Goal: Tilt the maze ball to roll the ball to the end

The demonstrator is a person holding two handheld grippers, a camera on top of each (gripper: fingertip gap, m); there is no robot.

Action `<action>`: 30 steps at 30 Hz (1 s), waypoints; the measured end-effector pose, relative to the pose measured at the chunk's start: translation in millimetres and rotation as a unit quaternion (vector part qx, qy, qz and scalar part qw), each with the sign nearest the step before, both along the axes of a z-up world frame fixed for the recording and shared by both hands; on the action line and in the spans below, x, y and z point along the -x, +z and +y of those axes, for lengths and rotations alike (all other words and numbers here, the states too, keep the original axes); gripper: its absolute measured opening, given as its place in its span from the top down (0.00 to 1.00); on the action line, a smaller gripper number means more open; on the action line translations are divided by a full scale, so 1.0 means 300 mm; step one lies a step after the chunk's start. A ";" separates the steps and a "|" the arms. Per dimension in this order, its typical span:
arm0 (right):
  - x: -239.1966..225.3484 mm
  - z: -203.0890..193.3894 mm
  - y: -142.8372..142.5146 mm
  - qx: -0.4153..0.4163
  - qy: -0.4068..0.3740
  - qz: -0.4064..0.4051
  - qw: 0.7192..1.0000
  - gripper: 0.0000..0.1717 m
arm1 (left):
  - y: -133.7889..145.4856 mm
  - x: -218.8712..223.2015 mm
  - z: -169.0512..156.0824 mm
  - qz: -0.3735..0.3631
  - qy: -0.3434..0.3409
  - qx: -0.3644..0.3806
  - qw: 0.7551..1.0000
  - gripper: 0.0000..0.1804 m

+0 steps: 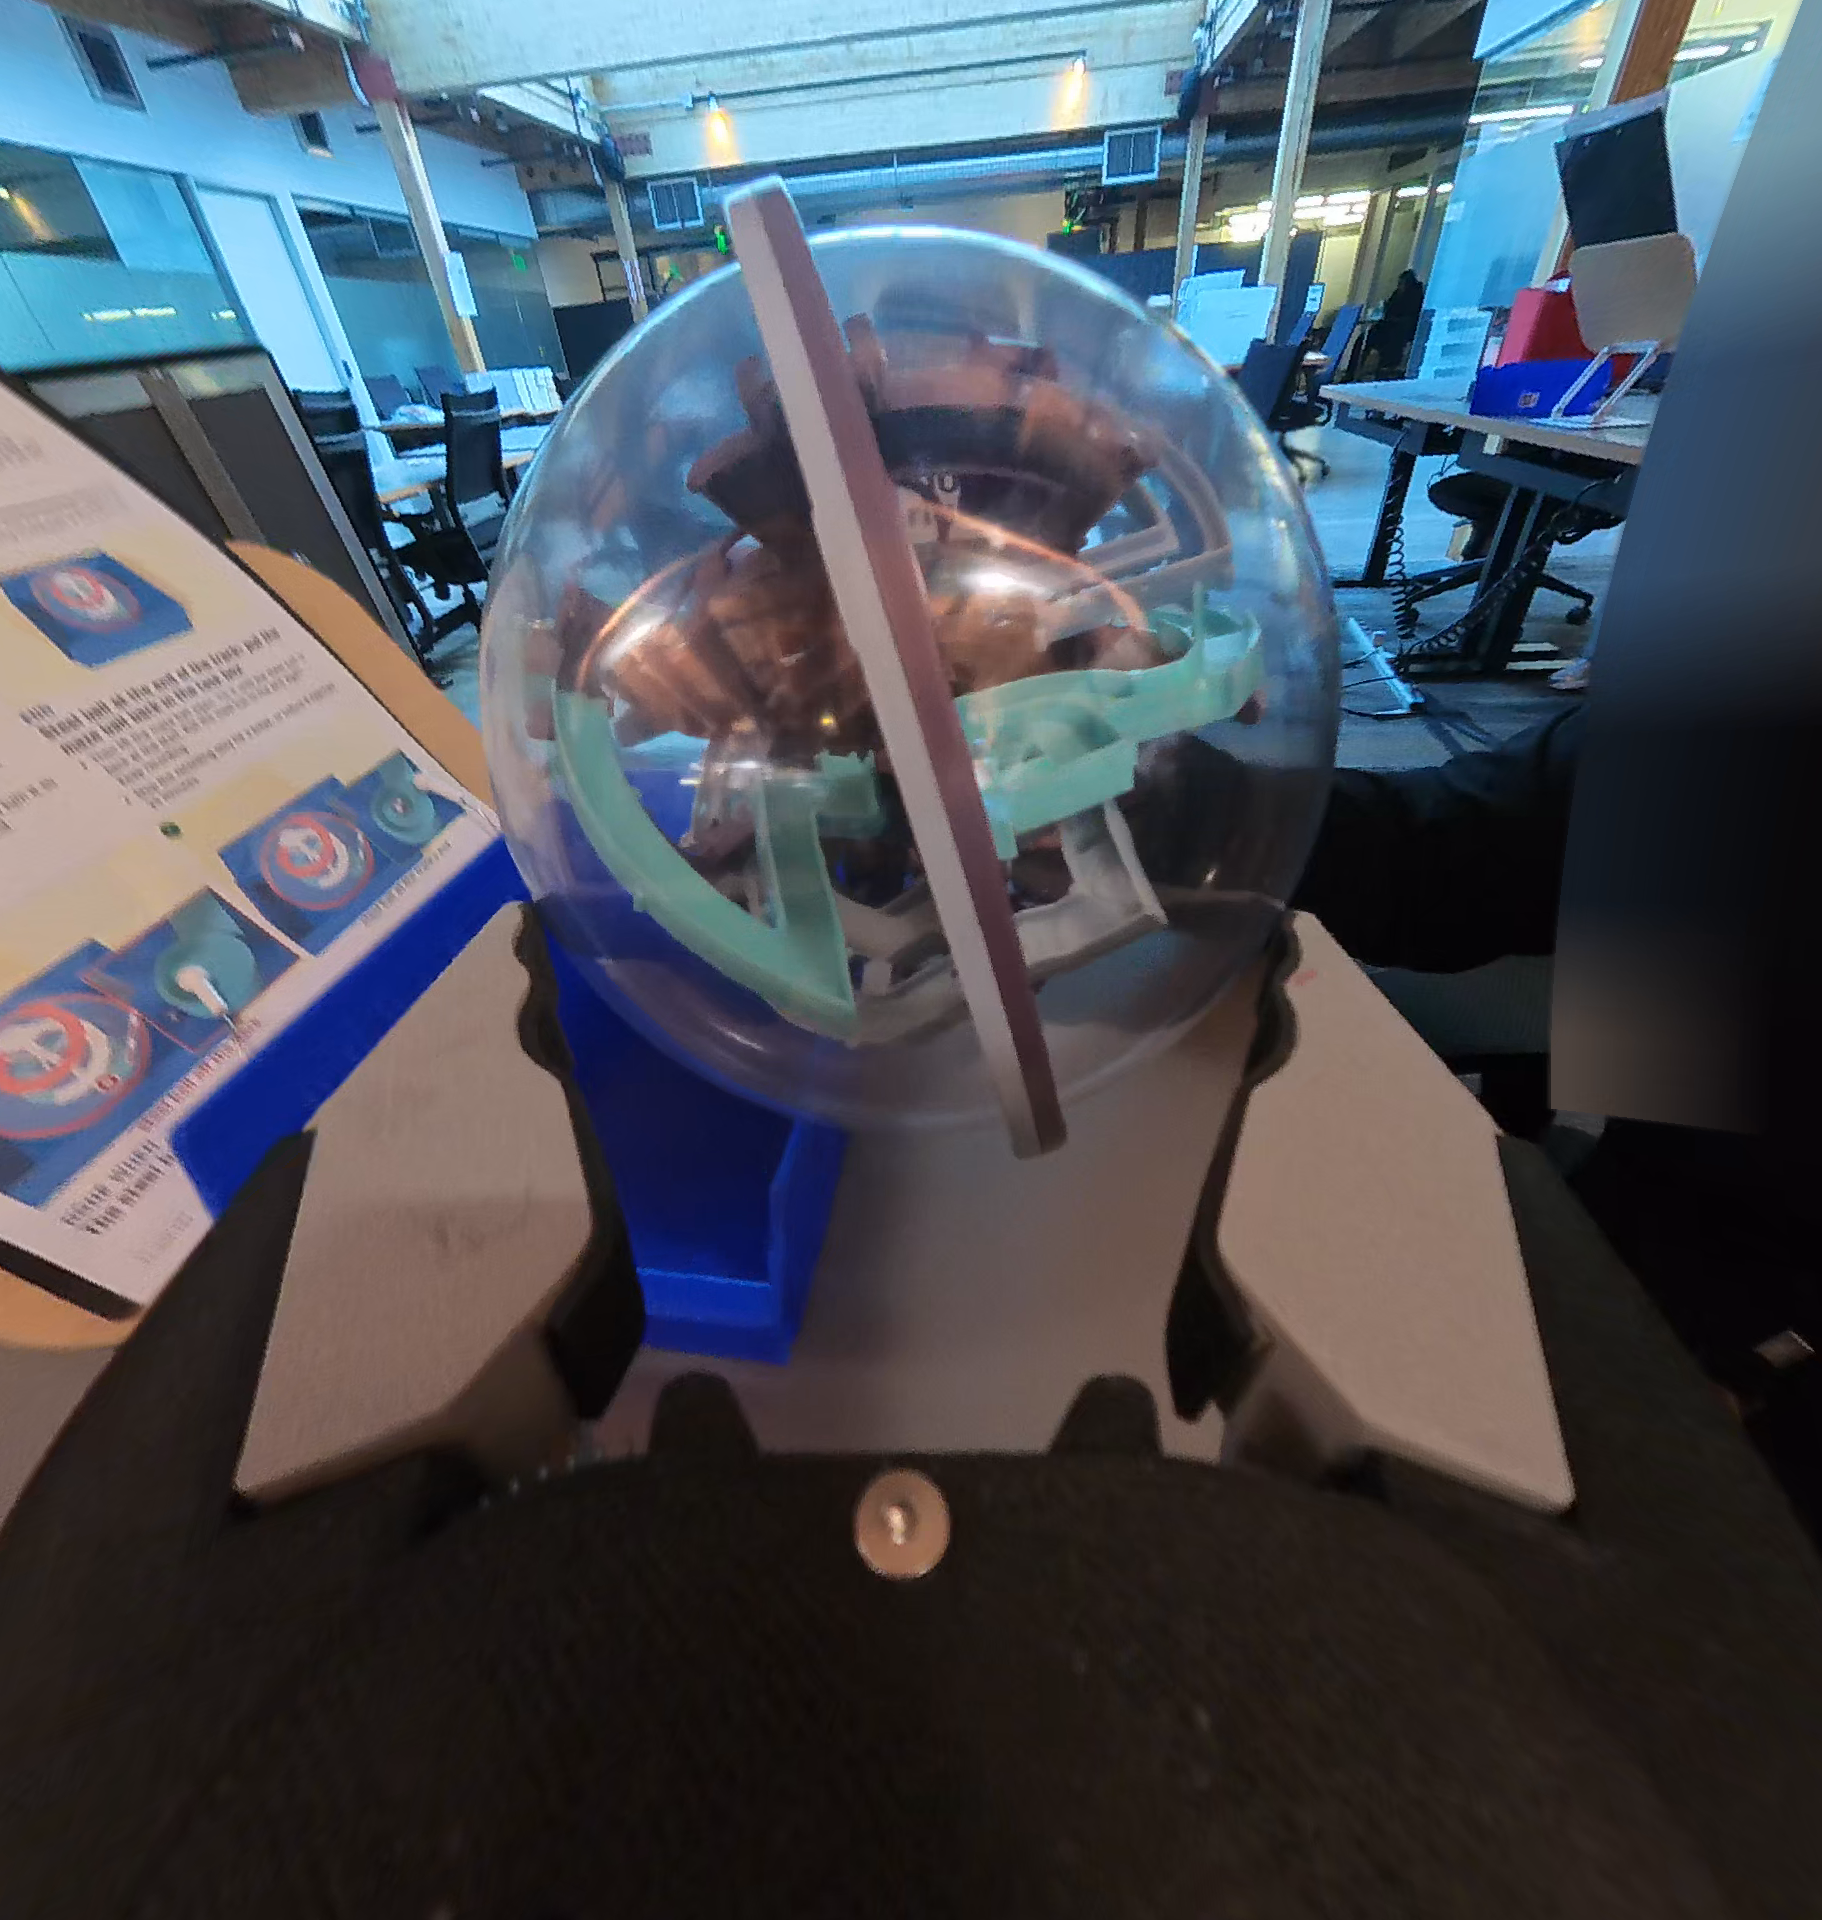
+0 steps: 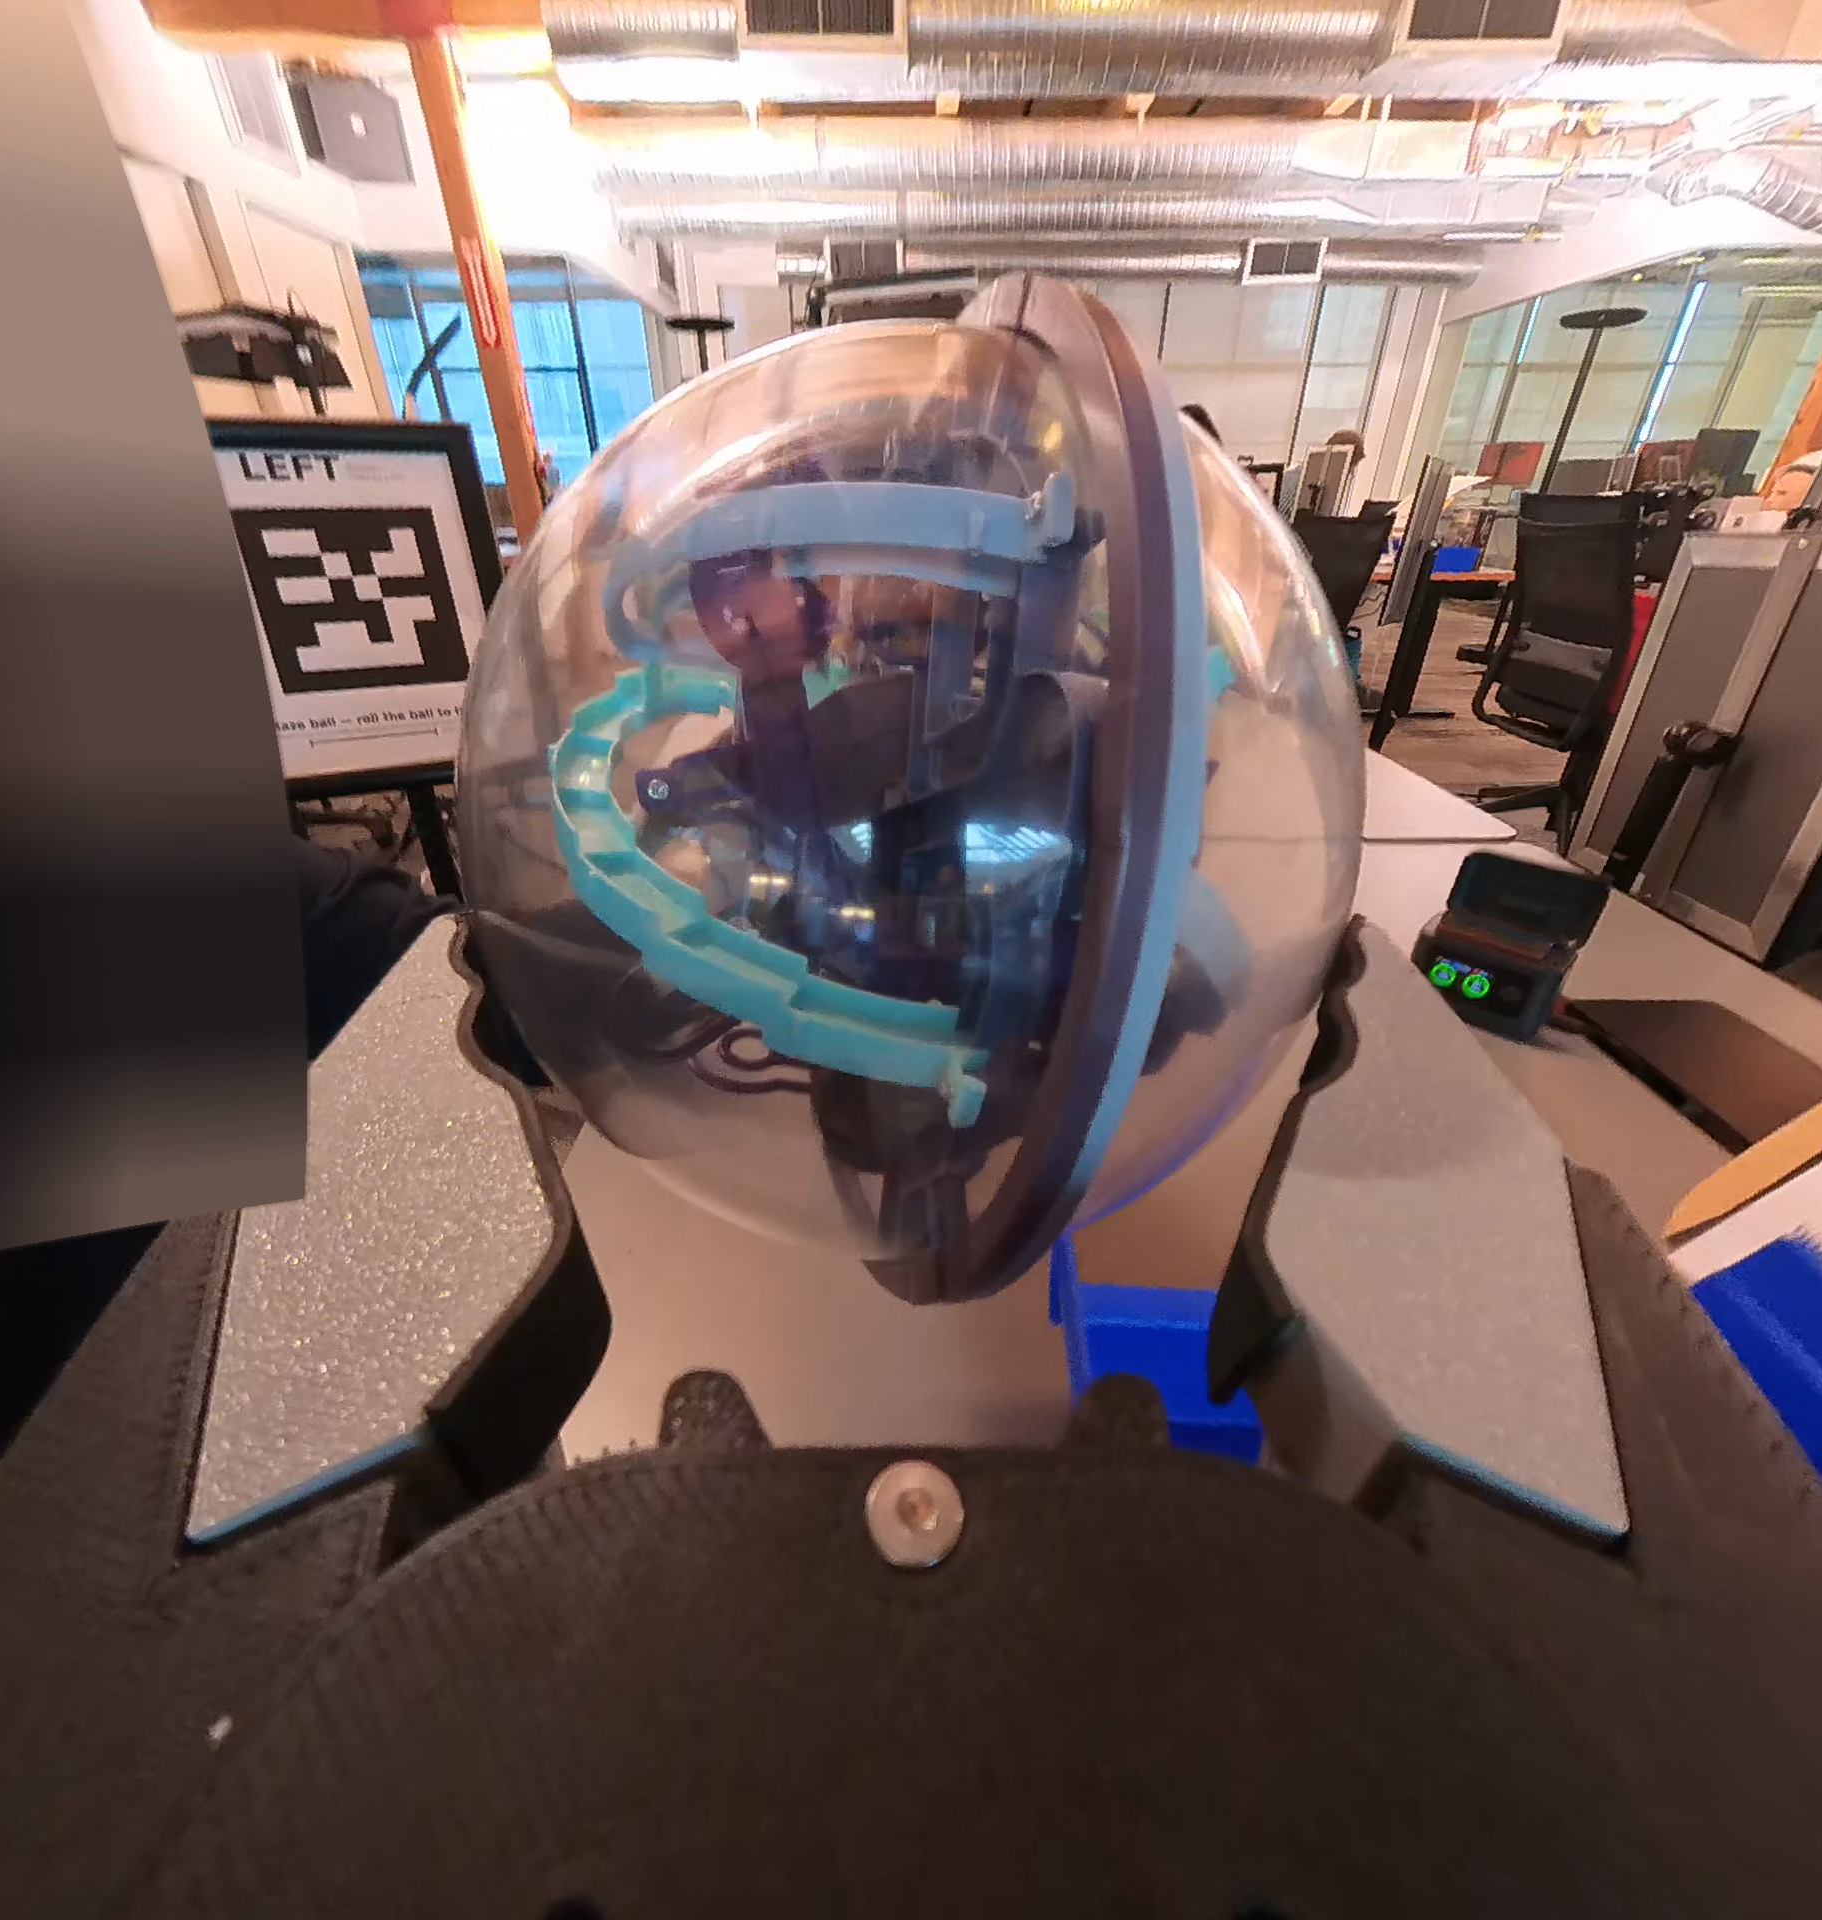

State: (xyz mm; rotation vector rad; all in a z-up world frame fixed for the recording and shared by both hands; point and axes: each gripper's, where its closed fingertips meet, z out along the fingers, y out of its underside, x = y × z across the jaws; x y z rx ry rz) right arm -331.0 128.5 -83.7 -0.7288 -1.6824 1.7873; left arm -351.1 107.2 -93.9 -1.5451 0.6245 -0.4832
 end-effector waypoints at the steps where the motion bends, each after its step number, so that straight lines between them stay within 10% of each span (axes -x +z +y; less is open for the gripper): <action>1: 0.001 0.000 0.012 -0.005 0.000 0.001 1.000 0.13 | 0.017 0.001 -0.002 0.005 0.000 -0.003 1.000 0.27; 15: 0.015 -0.019 0.279 -0.060 0.013 0.084 0.995 0.13 | 0.280 0.018 -0.014 0.082 0.014 -0.063 0.995 0.27; 30: 0.037 -0.020 0.286 -0.072 0.017 0.105 0.992 0.13 | 0.291 0.044 -0.010 0.104 0.019 -0.074 0.992 0.27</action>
